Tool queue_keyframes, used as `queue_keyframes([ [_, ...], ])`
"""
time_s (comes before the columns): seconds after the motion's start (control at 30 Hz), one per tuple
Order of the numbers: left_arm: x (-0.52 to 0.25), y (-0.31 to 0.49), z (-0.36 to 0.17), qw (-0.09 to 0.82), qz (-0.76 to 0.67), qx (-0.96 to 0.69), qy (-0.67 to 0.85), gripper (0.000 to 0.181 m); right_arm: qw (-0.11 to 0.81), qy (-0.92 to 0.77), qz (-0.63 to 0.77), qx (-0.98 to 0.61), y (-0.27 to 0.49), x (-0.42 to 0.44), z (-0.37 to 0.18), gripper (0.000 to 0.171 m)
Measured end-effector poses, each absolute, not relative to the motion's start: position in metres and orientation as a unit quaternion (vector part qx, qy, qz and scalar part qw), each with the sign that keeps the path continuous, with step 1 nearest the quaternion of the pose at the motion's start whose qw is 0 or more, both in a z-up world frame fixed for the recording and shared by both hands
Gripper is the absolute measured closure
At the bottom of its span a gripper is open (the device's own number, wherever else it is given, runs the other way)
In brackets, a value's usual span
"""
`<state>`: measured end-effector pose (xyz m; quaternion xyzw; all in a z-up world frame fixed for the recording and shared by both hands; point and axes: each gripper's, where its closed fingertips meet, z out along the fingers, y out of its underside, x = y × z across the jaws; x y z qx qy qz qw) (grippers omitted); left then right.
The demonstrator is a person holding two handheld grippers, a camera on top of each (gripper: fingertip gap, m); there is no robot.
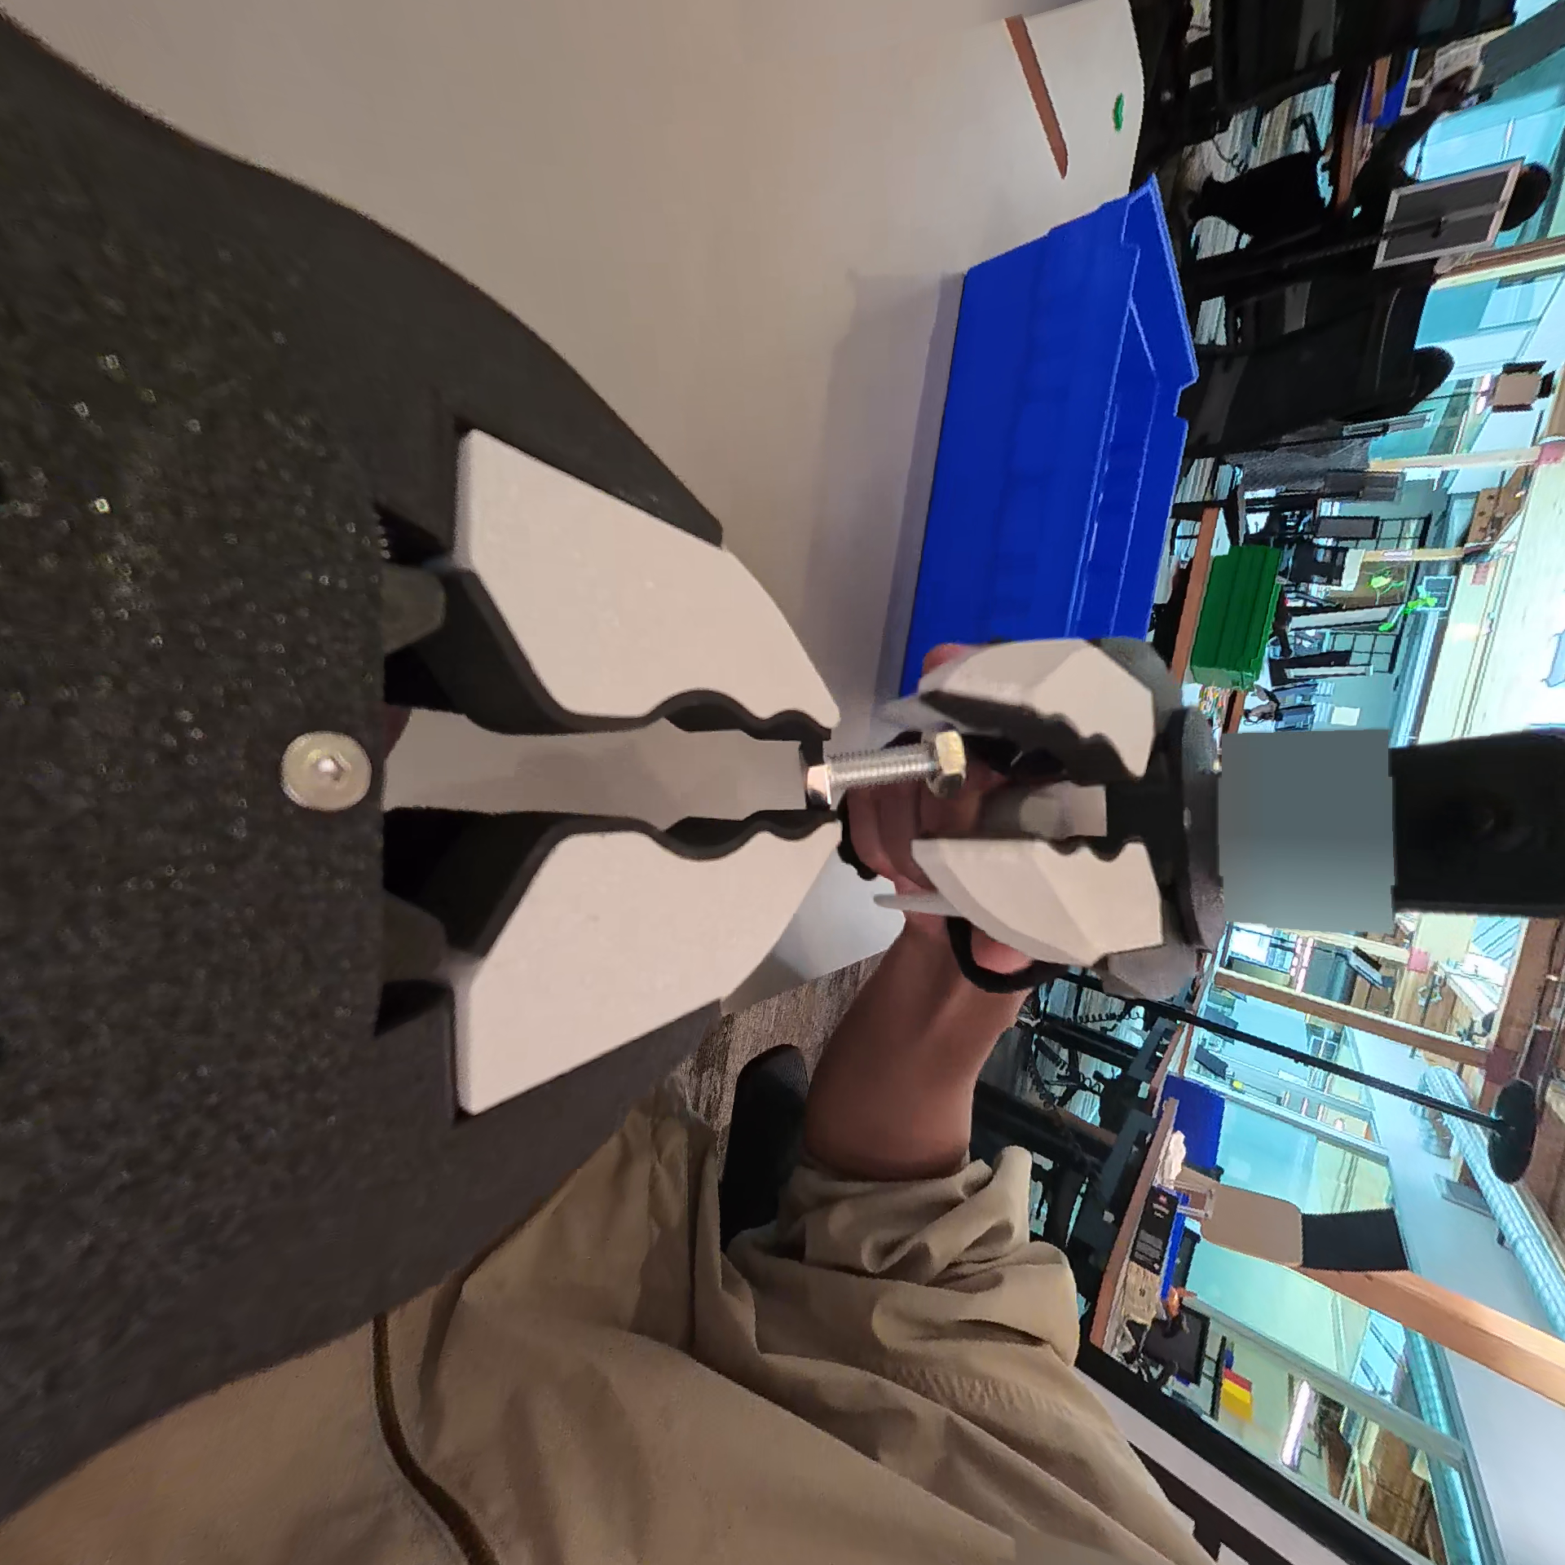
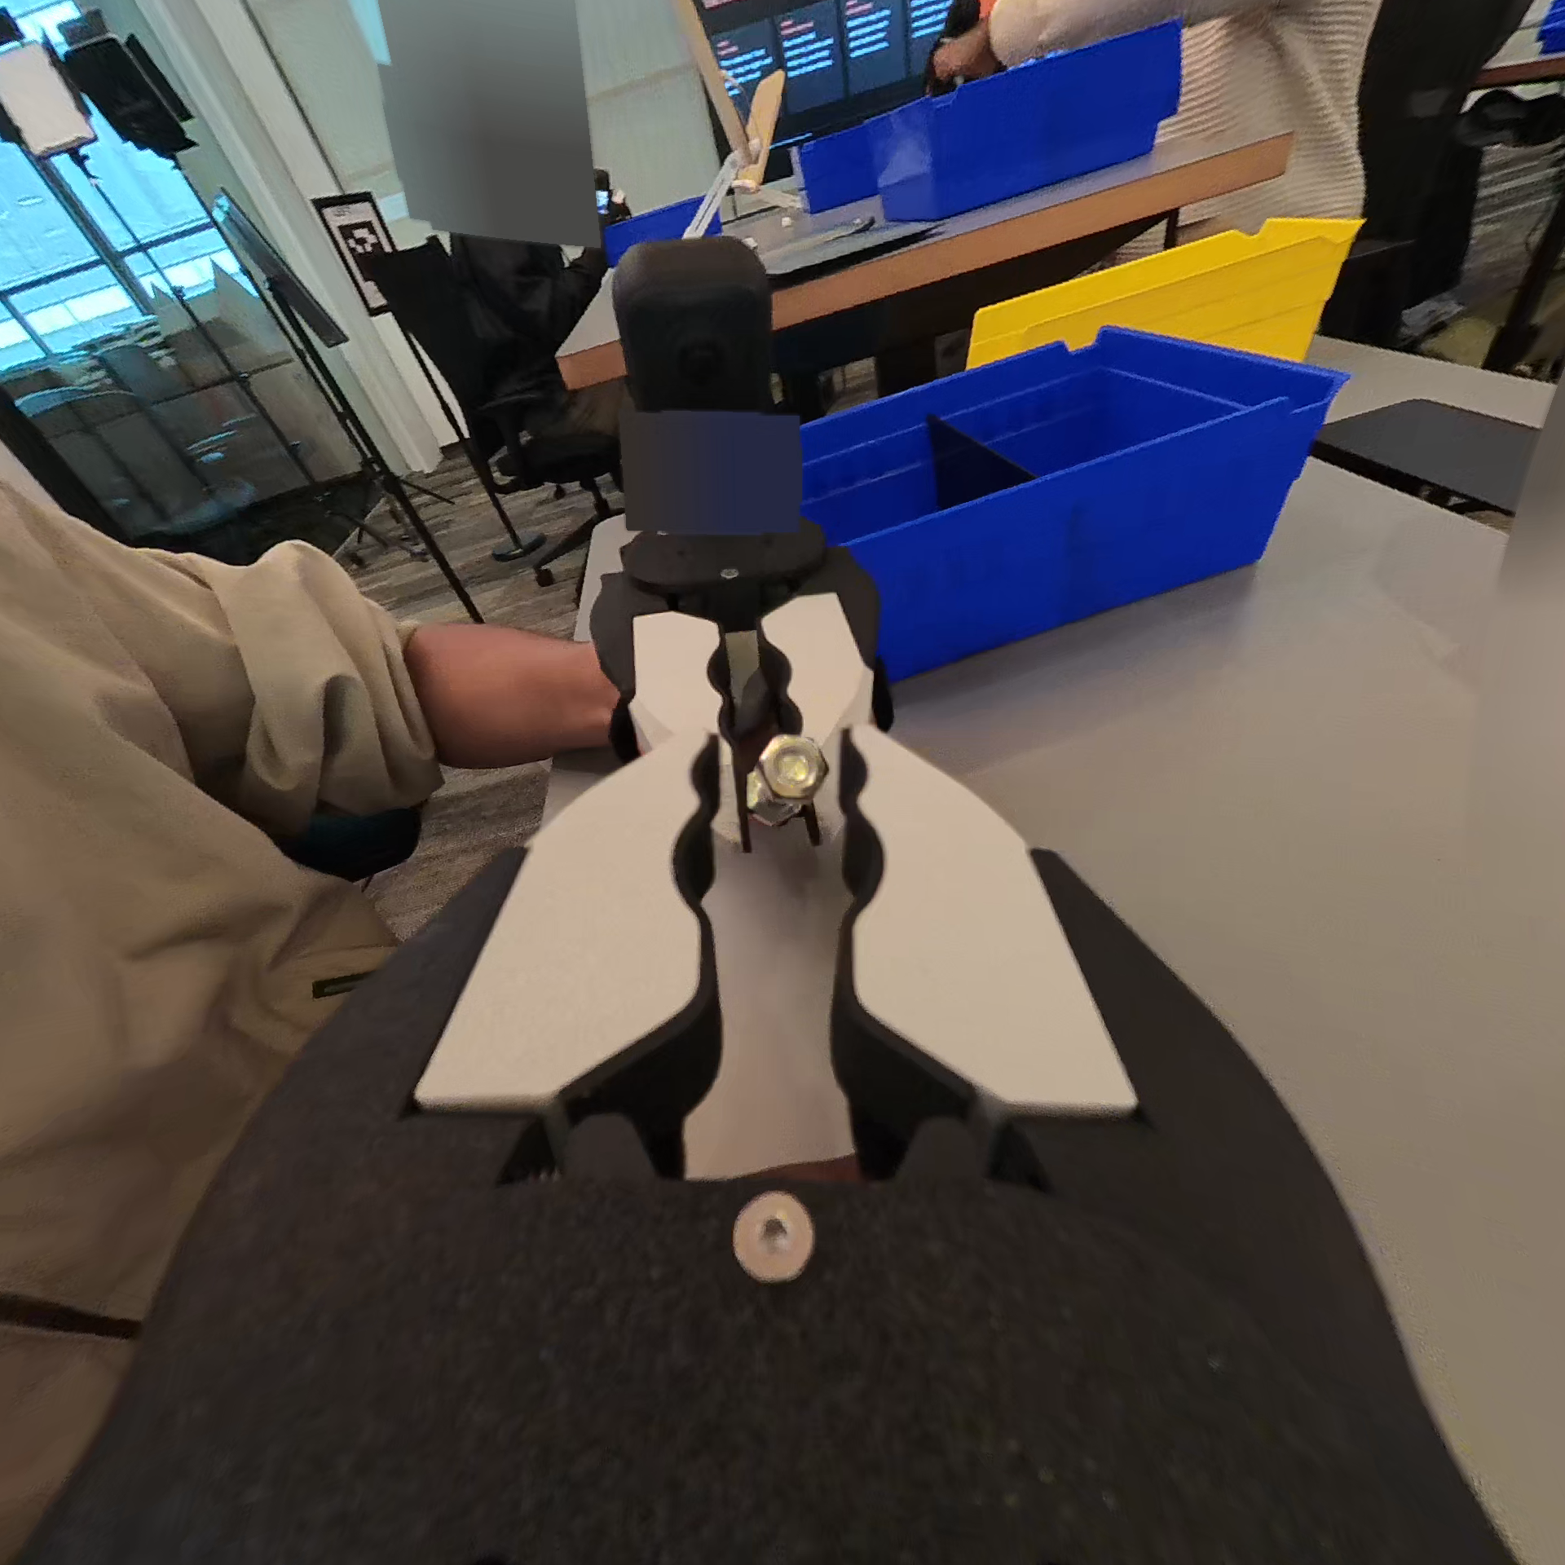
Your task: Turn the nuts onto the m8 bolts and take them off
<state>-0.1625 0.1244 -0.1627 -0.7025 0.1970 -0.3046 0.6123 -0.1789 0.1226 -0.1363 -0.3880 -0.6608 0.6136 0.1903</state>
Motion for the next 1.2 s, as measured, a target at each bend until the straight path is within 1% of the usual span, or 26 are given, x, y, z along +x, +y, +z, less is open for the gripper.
queue_keyframes([
  [0.07, -0.163, 0.124, -0.163, 0.613, -0.301, -0.703, 0.197, 0.166, 0.202, -0.660, 0.610, -0.389, 0.125, -0.181, -0.138, 0.155],
  [0.17, -0.168, 0.131, -0.166, 0.623, -0.246, -0.715, 0.202, 0.166, 0.196, -0.654, 0.604, -0.410, 0.130, -0.184, -0.142, 0.156],
  [0.33, -0.186, 0.147, -0.176, 0.630, -0.014, -0.741, 0.231, 0.166, 0.154, -0.599, 0.598, -0.509, 0.143, -0.191, -0.153, 0.156],
  [0.37, -0.186, 0.148, -0.179, 0.626, 0.005, -0.744, 0.233, 0.166, 0.150, -0.592, 0.597, -0.520, 0.144, -0.192, -0.154, 0.156],
  [0.47, -0.183, 0.145, -0.175, 0.632, -0.046, -0.743, 0.217, 0.166, 0.162, -0.595, 0.605, -0.503, 0.142, -0.191, -0.148, 0.154],
  [0.5, -0.183, 0.144, -0.173, 0.634, -0.070, -0.741, 0.209, 0.166, 0.168, -0.597, 0.612, -0.491, 0.142, -0.189, -0.144, 0.144],
  [0.53, -0.183, 0.142, -0.170, 0.638, -0.092, -0.737, 0.202, 0.166, 0.184, -0.604, 0.613, -0.476, 0.144, -0.186, -0.140, 0.138],
  [0.57, -0.180, 0.137, -0.168, 0.636, -0.131, -0.733, 0.203, 0.166, 0.207, -0.615, 0.612, -0.452, 0.146, -0.182, -0.136, 0.136],
  [0.63, -0.175, 0.130, -0.163, 0.632, -0.207, -0.721, 0.193, 0.166, 0.235, -0.652, 0.602, -0.396, 0.145, -0.174, -0.138, 0.138],
  [0.77, -0.156, 0.111, -0.158, 0.584, -0.373, -0.691, 0.206, 0.166, 0.216, -0.693, 0.607, -0.322, 0.127, -0.164, -0.146, 0.135],
  [0.87, -0.148, 0.105, -0.160, 0.557, -0.423, -0.681, 0.215, 0.166, 0.213, -0.714, 0.606, -0.280, 0.114, -0.160, -0.147, 0.141],
  [0.97, -0.143, 0.104, -0.167, 0.545, -0.421, -0.688, 0.227, 0.166, 0.234, -0.726, 0.591, -0.264, 0.110, -0.159, -0.147, 0.156],
  [1.2, -0.159, 0.123, -0.177, 0.586, -0.285, -0.725, 0.223, 0.166, 0.200, -0.706, 0.563, -0.380, 0.126, -0.170, -0.156, 0.157],
])
